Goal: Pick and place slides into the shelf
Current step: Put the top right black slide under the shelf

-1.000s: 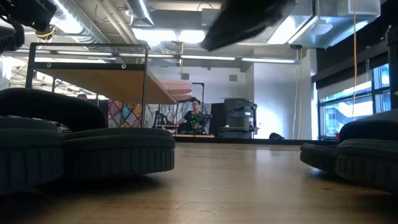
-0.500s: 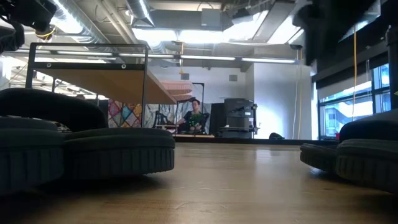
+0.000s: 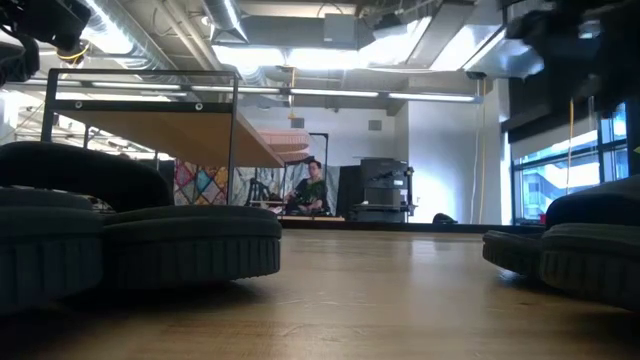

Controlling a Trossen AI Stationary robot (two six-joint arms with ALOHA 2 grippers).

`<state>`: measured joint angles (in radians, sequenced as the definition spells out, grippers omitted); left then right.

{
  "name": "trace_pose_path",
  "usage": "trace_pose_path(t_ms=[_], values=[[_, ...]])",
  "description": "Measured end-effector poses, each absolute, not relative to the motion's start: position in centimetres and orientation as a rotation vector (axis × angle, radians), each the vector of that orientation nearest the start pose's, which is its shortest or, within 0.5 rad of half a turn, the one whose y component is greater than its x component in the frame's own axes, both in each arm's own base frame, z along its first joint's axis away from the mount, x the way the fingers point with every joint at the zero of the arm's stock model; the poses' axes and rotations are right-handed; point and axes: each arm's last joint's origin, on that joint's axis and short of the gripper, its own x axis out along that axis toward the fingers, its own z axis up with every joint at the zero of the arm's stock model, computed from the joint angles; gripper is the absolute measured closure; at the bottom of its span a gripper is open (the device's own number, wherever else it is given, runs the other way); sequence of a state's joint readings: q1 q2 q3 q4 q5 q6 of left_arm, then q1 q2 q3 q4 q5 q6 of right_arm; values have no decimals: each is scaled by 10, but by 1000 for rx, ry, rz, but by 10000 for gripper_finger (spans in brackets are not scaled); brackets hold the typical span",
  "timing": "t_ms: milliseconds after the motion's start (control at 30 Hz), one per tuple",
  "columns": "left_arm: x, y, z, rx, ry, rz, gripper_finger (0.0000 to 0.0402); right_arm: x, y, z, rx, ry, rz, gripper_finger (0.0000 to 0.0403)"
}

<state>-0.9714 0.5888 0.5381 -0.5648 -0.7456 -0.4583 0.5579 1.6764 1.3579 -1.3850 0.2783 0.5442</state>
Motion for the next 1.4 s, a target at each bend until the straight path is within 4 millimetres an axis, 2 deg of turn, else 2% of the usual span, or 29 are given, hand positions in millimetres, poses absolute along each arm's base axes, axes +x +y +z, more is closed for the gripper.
trace_pose_path(t_ms=[300, 567, 900, 1233, 1400], values=[[84, -89, 246, 16, 438, -120, 185, 223, 175, 247, -391, 1528, -104, 171], [84, -89, 246, 16, 438, -119, 185, 221, 180, 209, -380, 1451, -64, 171], [84, -89, 246, 16, 438, -120, 185, 221, 179, 176, -344, 1373, -10, 171], [84, -89, 246, 15, 438, -120, 185, 232, 185, 176, -302, 1217, -20, 177], [84, -89, 246, 16, 438, -120, 185, 240, 182, 177, -273, 1165, -40, 235]])
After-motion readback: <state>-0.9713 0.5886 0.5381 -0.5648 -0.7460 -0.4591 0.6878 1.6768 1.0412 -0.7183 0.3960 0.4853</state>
